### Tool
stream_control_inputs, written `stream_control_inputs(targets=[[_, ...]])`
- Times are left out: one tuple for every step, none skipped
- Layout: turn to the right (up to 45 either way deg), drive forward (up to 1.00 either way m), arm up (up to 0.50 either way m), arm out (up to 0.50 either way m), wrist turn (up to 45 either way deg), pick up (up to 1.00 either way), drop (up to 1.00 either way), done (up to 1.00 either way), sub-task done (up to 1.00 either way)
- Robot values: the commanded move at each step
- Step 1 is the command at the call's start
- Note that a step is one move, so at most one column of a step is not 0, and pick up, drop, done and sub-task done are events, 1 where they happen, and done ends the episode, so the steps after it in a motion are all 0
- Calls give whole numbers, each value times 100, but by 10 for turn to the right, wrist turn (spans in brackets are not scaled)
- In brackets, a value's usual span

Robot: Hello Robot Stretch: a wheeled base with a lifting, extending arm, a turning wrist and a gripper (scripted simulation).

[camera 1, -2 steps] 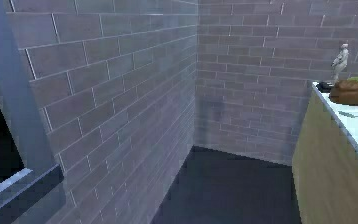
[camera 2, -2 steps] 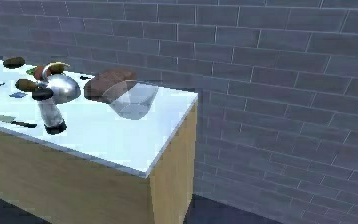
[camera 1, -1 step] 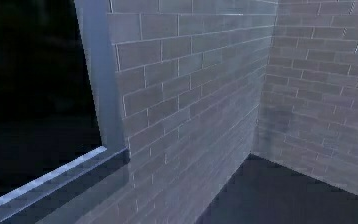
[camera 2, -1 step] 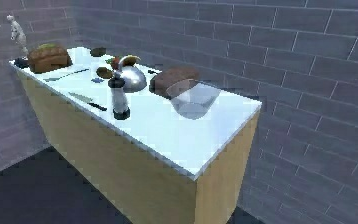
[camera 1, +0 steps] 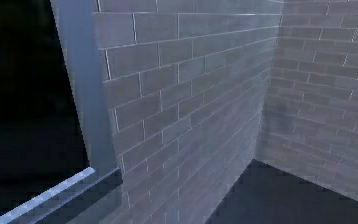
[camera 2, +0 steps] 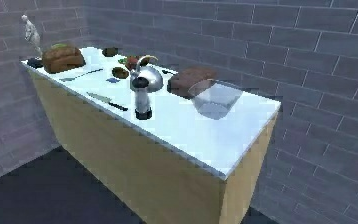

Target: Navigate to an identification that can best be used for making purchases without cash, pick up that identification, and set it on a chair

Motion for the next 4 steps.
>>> stream_control_inputs(targets=[[-150,0,0,0,0,0,0,0,0],[450,0,0,0,0,0,0,0,0],[210,0,0,0,0,0,0,0,0],[0,95,0,0,0,0,0,0,0]])
